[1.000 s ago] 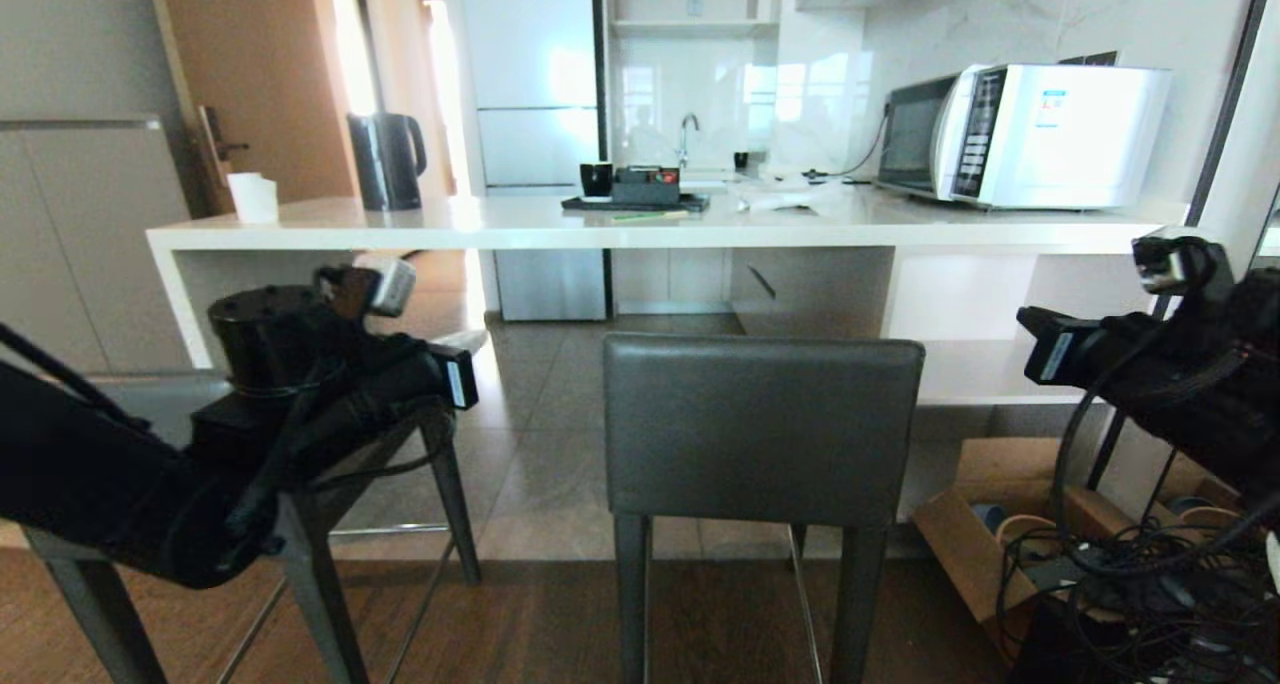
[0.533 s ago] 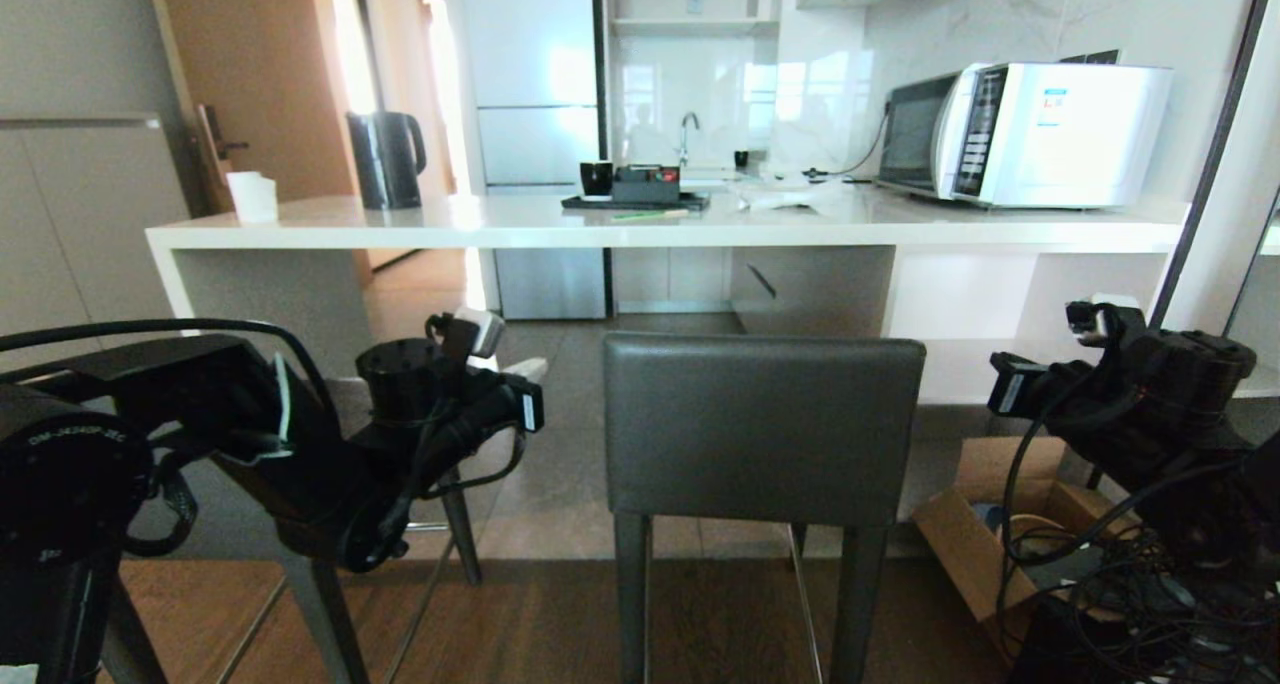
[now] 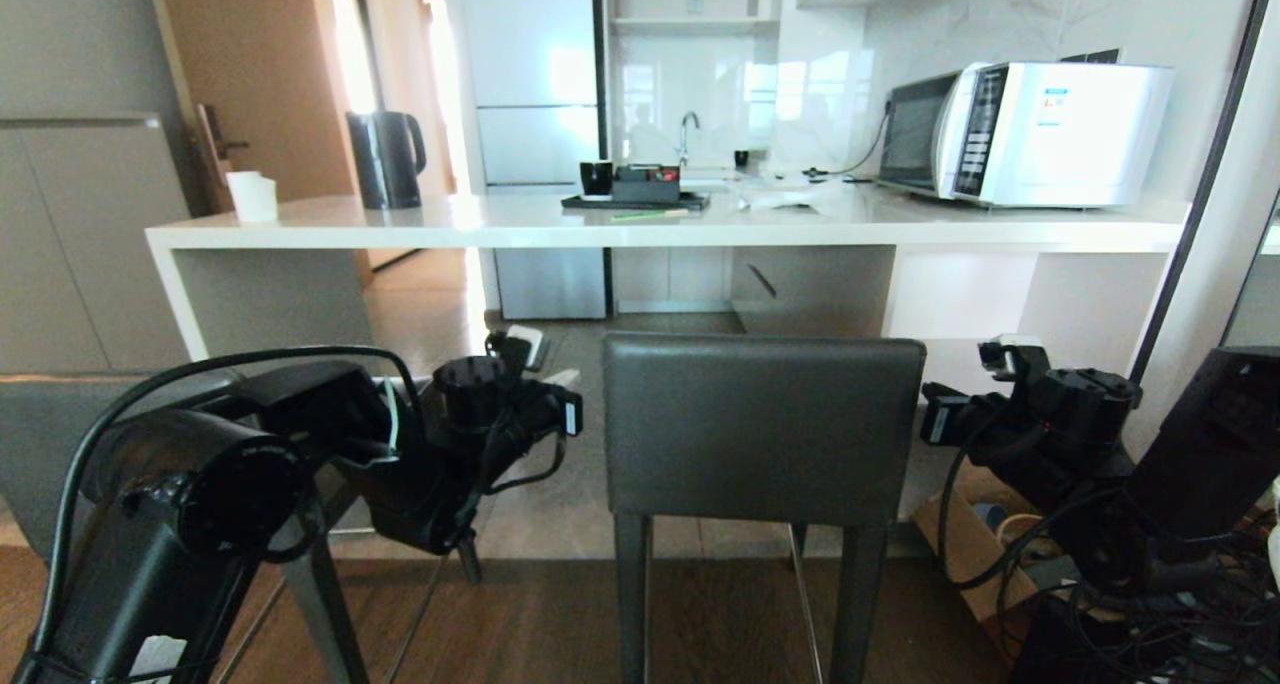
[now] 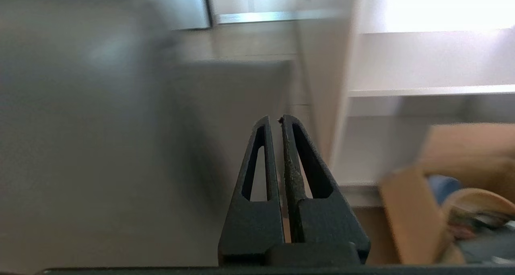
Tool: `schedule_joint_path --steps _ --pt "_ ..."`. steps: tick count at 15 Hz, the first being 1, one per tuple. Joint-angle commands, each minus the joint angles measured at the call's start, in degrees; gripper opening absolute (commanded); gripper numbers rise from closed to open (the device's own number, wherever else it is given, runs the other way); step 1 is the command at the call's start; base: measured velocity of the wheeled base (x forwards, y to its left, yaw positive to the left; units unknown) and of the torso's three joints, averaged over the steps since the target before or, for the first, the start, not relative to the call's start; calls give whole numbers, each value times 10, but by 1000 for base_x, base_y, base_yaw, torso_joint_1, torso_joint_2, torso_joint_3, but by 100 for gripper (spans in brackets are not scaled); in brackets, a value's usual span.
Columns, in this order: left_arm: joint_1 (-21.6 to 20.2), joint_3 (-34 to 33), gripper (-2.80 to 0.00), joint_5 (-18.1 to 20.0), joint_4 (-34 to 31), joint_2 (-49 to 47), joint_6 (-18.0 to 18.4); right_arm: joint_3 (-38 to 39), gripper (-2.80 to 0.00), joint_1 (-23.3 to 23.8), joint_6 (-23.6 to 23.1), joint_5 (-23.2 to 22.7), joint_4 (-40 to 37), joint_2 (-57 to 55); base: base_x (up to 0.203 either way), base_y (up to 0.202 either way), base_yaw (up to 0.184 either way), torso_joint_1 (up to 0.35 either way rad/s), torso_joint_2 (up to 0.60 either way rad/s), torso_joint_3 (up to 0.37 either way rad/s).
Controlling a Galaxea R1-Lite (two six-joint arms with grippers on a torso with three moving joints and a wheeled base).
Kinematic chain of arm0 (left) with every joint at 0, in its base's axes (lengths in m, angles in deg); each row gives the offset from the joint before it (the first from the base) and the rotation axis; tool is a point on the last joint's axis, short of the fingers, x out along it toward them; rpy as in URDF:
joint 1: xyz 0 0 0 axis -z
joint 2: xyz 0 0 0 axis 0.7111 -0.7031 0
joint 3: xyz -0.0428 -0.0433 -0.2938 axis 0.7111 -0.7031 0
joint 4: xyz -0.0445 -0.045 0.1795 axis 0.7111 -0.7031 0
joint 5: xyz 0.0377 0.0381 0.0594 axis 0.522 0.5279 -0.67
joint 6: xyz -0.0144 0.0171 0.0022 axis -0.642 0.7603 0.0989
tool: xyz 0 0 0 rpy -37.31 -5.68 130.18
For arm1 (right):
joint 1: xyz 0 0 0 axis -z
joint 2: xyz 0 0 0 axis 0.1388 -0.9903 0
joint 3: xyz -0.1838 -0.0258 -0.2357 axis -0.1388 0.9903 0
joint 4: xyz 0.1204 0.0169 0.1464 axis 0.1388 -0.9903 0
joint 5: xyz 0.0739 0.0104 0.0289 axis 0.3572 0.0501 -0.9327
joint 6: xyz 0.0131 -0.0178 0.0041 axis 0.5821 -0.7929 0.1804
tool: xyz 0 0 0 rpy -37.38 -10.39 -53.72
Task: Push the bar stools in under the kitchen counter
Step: Push the gray chair back under the dining table
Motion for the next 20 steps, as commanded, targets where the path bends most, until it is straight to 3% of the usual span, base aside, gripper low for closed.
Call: schedule_joint_path --steps 1,7,14,16,20 --pt "12 38 -280 -5 -5 -38 0 -18 -280 -19 0 1 6 -25 0 0 0 0 0 0" --pt "34 166 -280 -21 -90 -84 -2 -55 -280 -26 -6 3 3 -50 0 0 0 0 0 0" --pt "48 43 -280 -41 -52 -4 -21 -84 -280 -97 -10 5 3 -73 0 0 0 0 0 0" --pt "50 17 -280 -43 -24 4 -20 -94 -280 -109 -11 36 3 -80 0 0 0 0 0 0" --pt "58 21 -280 -74 -17 1 -15 -98 -280 -103 -10 47 3 -78 0 0 0 0 0 0"
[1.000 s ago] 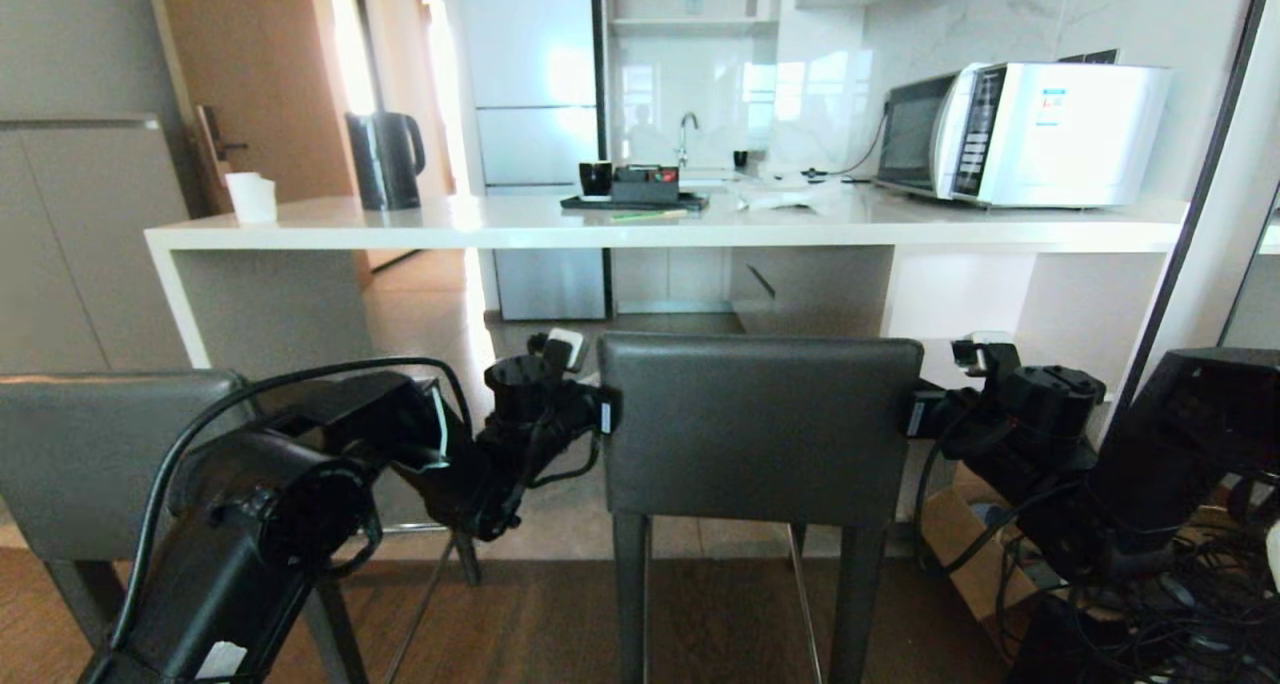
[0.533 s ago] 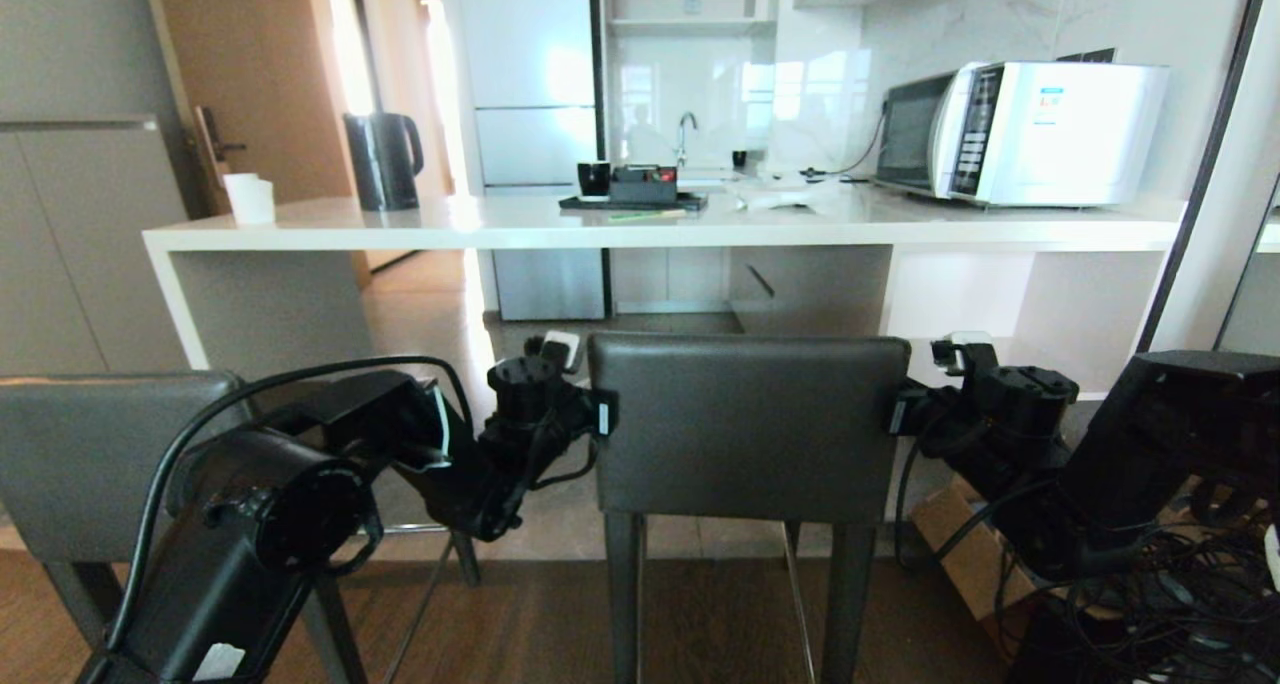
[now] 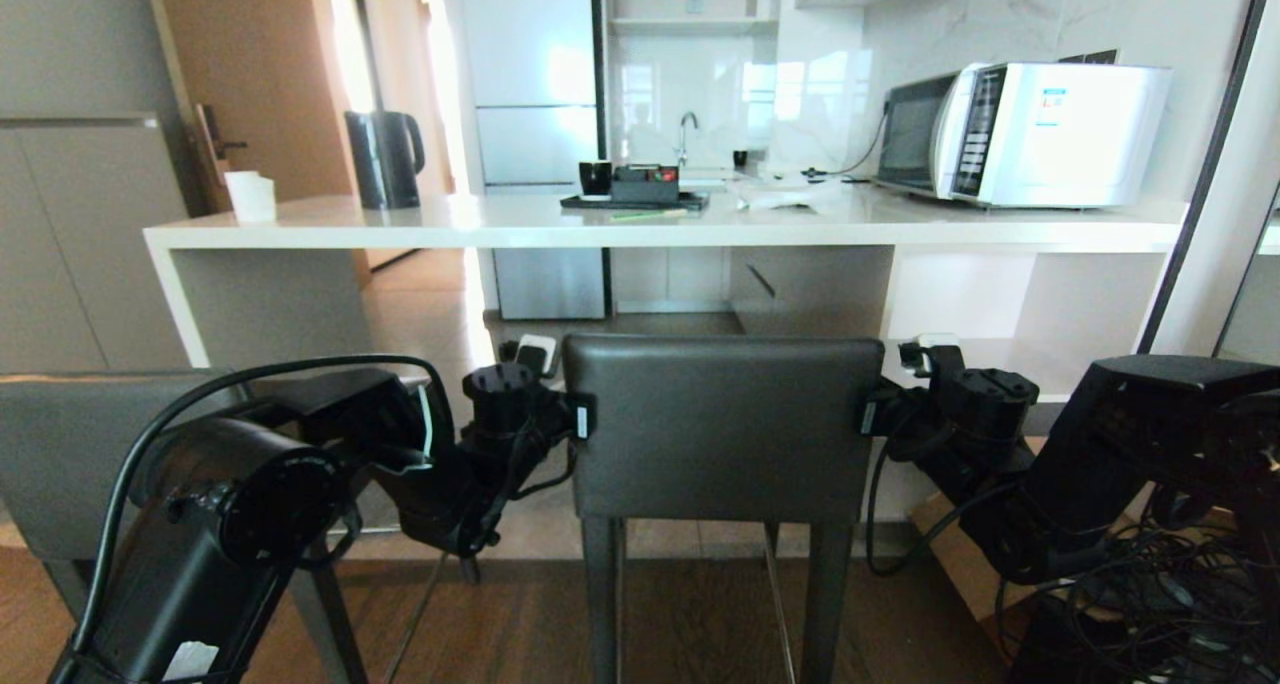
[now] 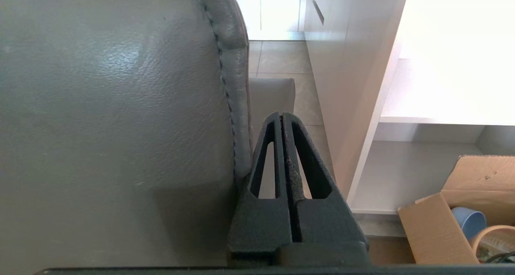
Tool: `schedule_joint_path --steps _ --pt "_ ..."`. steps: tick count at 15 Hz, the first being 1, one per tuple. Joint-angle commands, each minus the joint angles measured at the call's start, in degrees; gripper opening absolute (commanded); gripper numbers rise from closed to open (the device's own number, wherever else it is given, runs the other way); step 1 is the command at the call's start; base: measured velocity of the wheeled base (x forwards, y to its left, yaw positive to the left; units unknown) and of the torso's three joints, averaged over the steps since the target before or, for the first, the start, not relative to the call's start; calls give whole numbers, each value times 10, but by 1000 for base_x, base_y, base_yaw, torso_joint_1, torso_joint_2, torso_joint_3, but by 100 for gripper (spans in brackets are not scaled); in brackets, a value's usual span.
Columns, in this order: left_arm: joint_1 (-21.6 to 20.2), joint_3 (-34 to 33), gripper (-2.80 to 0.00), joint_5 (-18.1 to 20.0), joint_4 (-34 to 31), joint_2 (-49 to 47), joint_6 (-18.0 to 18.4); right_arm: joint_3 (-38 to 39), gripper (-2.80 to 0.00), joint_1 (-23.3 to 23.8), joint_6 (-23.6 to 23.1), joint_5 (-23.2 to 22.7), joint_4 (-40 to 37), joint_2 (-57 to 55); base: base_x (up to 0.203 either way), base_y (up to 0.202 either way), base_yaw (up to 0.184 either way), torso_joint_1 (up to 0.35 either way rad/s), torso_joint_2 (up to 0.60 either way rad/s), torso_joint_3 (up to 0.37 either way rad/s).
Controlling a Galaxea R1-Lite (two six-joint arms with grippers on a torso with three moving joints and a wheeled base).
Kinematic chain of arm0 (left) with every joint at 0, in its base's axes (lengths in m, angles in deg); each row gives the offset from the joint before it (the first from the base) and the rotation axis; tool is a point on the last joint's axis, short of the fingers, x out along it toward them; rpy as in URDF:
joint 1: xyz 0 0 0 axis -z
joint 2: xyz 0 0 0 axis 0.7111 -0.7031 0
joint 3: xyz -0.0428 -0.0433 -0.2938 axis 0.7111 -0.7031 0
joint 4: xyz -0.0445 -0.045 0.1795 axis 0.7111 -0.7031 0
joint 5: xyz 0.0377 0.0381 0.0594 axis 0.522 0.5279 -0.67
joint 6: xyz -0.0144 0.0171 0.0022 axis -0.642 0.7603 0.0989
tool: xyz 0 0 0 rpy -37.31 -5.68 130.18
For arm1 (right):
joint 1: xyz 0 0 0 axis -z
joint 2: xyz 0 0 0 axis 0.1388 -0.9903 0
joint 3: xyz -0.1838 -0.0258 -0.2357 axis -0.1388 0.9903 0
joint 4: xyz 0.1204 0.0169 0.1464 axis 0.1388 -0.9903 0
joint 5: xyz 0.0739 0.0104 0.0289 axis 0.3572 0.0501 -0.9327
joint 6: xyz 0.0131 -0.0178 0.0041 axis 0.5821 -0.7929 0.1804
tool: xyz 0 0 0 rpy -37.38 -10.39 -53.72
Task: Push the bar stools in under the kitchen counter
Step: Push the gray chair back under the dining table
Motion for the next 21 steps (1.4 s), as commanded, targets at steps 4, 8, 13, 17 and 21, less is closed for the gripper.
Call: schedule_joint_path --steps 4,8,13,17,21 --pt "1 -2 -280 -1 8 14 1 -2 -280 2 -1 -1 3 0 0 0 0 0 0 0" --pt "1 -4 -280 -1 7 14 2 -13 -280 2 -8 -2 -3 -5 76 0 0 -3 2 2" --pt "1 -3 -280 -1 7 12 6 -18 -280 1 -9 -2 -7 -5 186 0 1 1 -3 4" --pt "6 -9 -280 0 10 13 13 -6 -280 1 -9 -2 -2 -7 164 0 0 2 -7 6" --pt "18 -116 -280 0 43 67 13 121 -280 1 -9 -9 49 13 0 0 0 0 0 0"
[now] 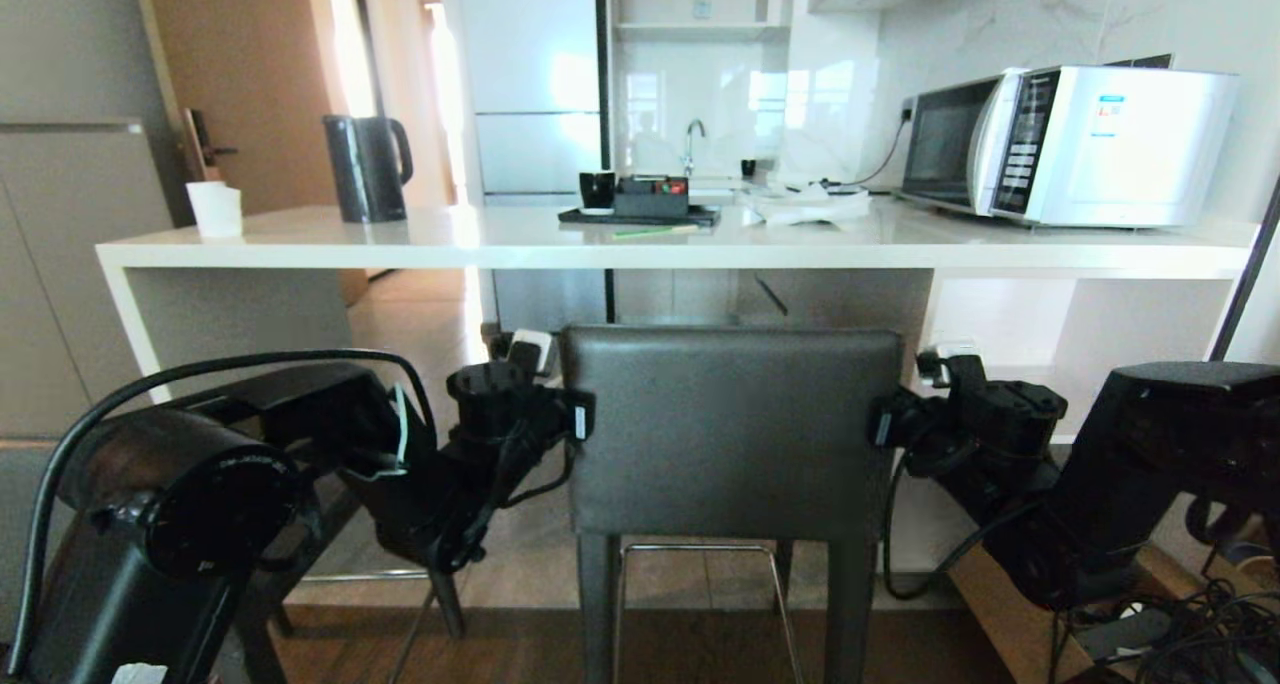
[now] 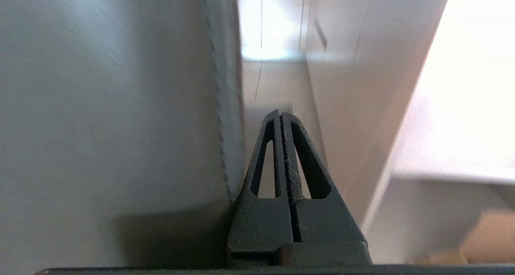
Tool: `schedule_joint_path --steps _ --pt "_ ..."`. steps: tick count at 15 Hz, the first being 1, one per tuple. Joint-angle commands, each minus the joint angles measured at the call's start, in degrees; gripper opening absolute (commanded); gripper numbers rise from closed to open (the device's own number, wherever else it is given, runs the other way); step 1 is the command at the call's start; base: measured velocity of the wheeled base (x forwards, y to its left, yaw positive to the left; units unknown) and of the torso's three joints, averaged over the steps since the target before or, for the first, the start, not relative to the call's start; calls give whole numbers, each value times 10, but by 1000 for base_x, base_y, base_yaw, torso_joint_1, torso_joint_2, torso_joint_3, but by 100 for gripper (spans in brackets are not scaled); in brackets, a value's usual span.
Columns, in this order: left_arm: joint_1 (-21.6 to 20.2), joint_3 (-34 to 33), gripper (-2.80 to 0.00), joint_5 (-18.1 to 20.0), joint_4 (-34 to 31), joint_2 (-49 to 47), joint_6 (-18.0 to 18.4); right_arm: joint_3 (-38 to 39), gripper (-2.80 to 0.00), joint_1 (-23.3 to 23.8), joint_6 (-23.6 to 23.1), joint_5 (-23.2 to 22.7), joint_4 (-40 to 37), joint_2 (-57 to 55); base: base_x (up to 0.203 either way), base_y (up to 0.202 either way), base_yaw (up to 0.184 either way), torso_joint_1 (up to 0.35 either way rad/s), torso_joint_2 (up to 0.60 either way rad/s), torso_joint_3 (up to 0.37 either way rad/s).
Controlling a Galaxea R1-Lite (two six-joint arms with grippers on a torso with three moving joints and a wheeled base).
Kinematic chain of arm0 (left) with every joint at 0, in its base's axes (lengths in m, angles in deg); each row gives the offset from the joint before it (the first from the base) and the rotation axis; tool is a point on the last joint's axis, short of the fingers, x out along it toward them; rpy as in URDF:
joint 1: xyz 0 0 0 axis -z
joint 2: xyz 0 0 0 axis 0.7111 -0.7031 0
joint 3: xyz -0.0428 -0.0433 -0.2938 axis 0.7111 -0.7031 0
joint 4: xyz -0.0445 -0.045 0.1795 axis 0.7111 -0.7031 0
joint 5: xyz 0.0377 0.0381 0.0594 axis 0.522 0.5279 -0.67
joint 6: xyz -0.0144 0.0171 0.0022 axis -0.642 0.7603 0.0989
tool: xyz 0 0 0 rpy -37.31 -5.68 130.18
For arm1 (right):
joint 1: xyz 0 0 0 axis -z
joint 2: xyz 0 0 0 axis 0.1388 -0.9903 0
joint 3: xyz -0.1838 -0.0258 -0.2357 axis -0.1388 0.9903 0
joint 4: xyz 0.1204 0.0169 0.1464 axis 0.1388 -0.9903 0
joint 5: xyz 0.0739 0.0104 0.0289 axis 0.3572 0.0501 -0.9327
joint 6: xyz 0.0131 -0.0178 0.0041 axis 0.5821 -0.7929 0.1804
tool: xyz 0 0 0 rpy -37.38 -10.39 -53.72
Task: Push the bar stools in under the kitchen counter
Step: Push the gray chair back under the dining table
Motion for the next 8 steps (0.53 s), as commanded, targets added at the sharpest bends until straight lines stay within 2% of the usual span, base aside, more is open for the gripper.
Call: schedule_joint_path --steps 1,3,6,8 --pt "8 -66 -280 0 28 30 -1 71 -280 1 -1 -4 14 7 0 0 0 0 0 0" --pt "25 -134 -280 1 81 44 0 111 -280 9 0 -12 21 17 0 0 0 0 0 0" --pt "53 -195 -280 1 125 44 -1 67 -280 22 -6 -20 22 -1 0 0 0 0 0 0" --pt "65 -211 -280 1 132 33 -1 32 -280 25 -29 -21 22 -26 0 0 0 0 0 0"
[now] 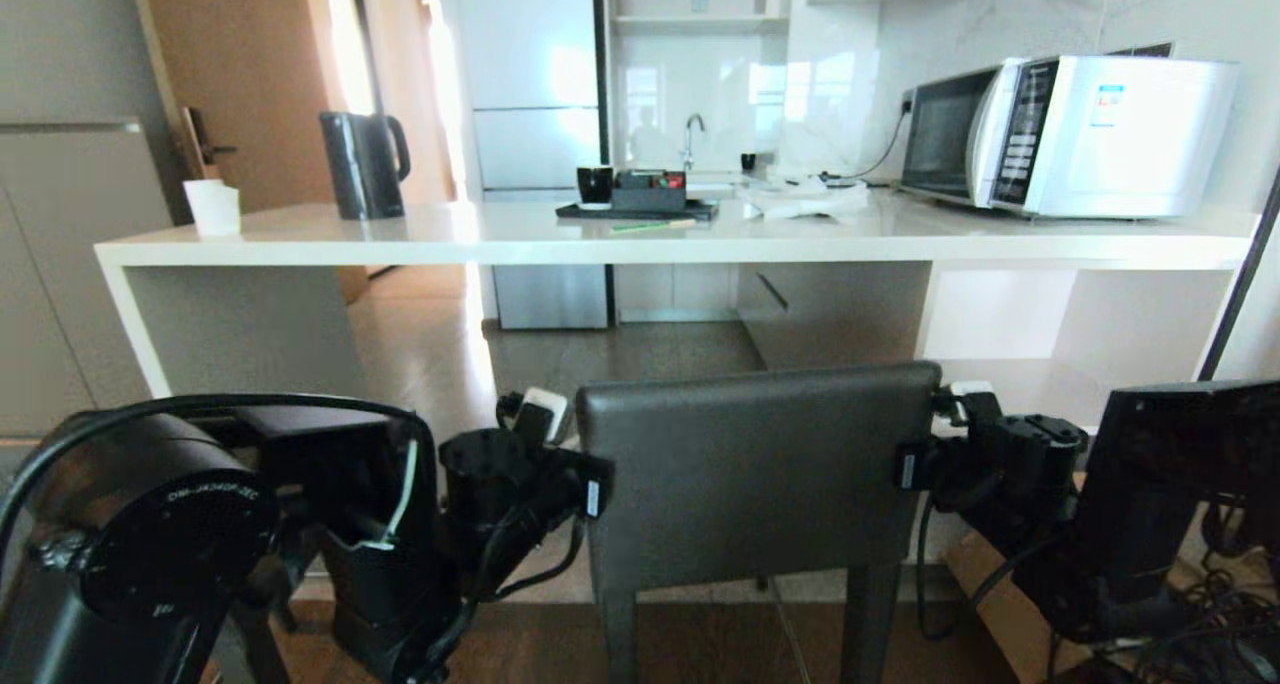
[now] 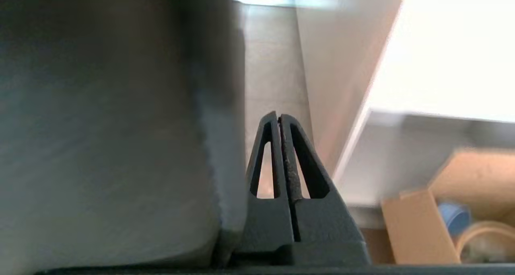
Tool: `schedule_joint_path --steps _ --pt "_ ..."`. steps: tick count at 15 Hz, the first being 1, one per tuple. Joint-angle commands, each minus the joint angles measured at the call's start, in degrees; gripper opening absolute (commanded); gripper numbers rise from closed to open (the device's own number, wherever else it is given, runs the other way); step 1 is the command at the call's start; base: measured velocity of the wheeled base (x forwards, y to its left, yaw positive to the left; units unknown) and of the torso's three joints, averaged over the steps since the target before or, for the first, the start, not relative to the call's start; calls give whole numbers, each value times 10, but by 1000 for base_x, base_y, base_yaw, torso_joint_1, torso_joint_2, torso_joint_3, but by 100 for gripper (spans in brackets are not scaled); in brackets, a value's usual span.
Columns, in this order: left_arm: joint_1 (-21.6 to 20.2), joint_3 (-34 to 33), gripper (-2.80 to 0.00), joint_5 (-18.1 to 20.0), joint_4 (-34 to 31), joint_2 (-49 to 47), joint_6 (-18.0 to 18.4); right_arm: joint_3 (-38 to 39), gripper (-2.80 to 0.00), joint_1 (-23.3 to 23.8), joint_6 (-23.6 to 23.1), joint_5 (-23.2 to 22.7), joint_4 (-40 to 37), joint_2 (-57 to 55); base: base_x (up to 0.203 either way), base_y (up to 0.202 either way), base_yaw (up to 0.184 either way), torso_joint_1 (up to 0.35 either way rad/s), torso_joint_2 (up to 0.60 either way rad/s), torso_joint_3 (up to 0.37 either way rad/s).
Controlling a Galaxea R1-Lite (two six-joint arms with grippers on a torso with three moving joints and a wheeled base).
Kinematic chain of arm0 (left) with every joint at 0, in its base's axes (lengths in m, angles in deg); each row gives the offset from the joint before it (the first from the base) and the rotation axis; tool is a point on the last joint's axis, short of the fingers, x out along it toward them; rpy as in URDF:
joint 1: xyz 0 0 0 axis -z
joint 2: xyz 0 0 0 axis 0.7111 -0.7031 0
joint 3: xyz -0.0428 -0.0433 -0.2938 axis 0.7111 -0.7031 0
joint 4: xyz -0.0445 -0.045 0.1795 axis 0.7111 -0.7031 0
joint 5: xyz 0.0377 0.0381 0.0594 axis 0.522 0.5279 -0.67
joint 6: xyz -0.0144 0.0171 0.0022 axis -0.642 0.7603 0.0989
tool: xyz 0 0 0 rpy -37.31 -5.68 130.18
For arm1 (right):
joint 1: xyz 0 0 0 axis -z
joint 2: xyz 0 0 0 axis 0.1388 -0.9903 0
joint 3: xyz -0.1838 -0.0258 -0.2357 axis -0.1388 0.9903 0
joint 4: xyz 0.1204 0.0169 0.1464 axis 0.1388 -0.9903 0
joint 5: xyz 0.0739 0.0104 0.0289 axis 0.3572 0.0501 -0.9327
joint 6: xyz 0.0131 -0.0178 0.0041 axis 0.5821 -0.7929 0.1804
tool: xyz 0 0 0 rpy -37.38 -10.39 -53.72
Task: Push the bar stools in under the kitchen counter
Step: Push the gray chair back under the dining table
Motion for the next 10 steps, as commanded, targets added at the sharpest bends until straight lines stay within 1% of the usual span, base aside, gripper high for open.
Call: schedule_joint_path --steps 1,3,6,8,10 --pt "4 -6 -280 -2 -1 -13 0 -32 -280 -2 -8 -6 9 -27 0 0 0 0 0 0" --pt "0 9 -280 -2 -1 -27 1 -58 -280 -5 -16 -3 -9 -32 0 0 0 0 0 0" --pt "-24 66 -280 -2 -10 -50 5 -50 -280 -5 -15 -3 -6 -19 0 0 0 0 0 0" --pt "-52 135 -280 -2 -54 -65 20 -25 -280 -4 -15 -3 7 -13 0 0 0 0 0 0" --pt "-76 199 -280 -2 -113 -73 25 -11 -280 -4 -15 -4 10 -10 0 0 0 0 0 0"
